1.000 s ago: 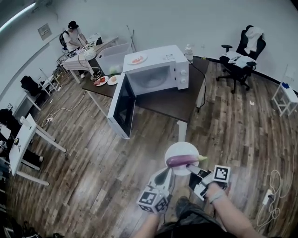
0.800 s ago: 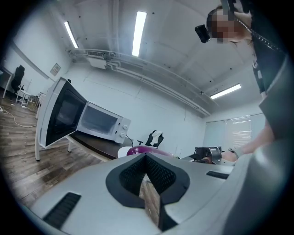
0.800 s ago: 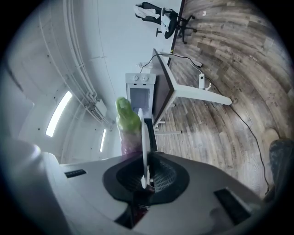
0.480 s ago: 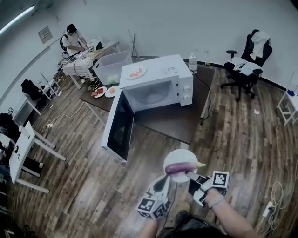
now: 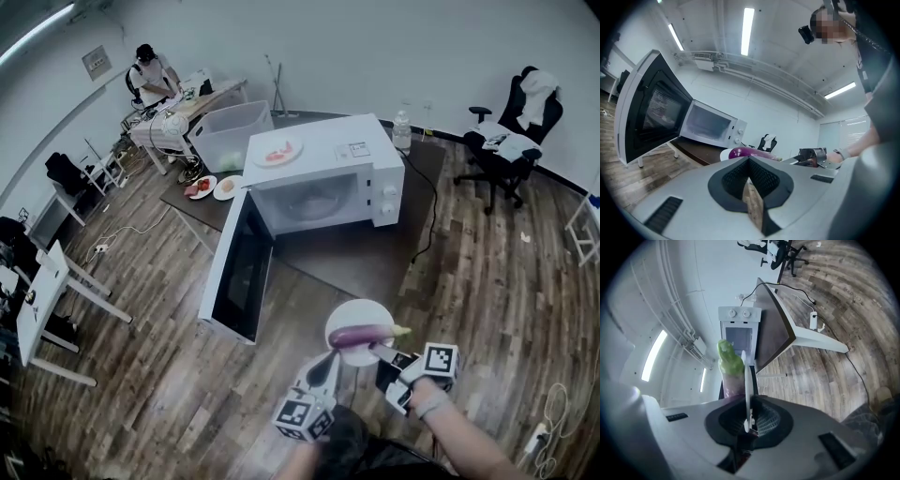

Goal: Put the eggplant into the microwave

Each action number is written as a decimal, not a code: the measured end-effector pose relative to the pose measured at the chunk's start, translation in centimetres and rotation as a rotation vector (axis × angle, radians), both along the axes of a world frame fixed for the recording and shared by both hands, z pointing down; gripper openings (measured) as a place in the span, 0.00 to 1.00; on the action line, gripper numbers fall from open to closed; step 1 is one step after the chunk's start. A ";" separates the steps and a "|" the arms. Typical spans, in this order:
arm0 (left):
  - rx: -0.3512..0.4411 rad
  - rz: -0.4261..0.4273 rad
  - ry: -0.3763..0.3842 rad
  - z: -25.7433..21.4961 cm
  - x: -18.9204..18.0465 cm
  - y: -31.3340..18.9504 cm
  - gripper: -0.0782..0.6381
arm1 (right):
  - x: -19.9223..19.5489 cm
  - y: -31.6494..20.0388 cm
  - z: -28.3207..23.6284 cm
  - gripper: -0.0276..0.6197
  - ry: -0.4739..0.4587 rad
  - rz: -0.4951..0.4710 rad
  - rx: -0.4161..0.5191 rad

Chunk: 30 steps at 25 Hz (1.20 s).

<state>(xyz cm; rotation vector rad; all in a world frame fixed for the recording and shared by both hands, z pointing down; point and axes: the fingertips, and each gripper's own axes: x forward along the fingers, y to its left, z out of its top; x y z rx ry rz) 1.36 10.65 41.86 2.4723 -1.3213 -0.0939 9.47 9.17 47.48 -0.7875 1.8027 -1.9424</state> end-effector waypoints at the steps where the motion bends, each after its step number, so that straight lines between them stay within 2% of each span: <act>1: -0.001 -0.004 0.001 0.1 -0.2 -0.4 0.11 | -0.3 -0.4 0.1 0.07 -0.003 -0.003 -0.004; 8: 0.007 0.007 0.007 0.3 -1.1 -3.9 0.11 | -2.0 -4.8 -0.3 0.07 0.005 -0.035 0.027; 13: 0.025 0.034 -0.057 1.2 -2.5 -7.1 0.11 | -3.6 -8.3 -0.5 0.07 0.017 -0.082 0.037; 17: 0.018 0.052 -0.065 1.8 -3.3 -9.6 0.11 | -4.4 -11.2 0.4 0.07 0.000 -0.067 0.019; 22: 0.031 0.044 -0.034 2.0 -3.9 -12.8 0.11 | -5.6 -14.6 1.6 0.07 -0.011 -0.058 0.002; 30: 0.051 0.040 -0.034 3.3 -4.3 -17.2 0.11 | -6.9 -20.3 1.7 0.07 -0.018 -0.039 0.024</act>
